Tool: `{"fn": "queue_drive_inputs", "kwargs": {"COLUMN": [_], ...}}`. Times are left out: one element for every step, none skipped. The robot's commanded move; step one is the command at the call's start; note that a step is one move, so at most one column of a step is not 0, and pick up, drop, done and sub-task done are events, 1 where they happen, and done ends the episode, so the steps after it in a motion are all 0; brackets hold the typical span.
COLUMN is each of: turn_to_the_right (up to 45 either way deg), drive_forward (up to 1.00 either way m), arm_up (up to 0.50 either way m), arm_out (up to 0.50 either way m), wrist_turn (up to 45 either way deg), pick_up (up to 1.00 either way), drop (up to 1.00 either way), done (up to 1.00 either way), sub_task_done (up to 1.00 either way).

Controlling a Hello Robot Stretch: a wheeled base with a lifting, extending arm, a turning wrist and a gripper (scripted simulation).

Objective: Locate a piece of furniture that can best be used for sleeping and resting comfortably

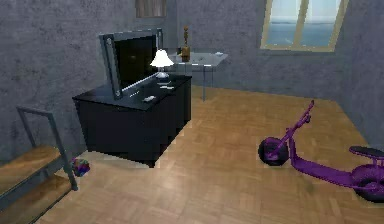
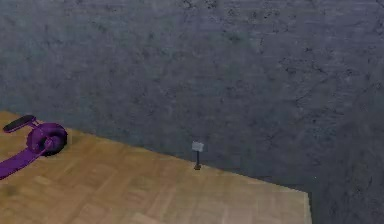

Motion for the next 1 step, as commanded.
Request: {"fn": "queue_drive_inputs", "kwargs": {"turn_to_the_right": [30.0], "drive_forward": [0.00], "arm_up": [0.00], "arm_out": [0.00], "wrist_turn": [0.0], "pick_up": [0.00], "drop": [0.00], "done": [0.00], "sub_task_done": [0.00]}}
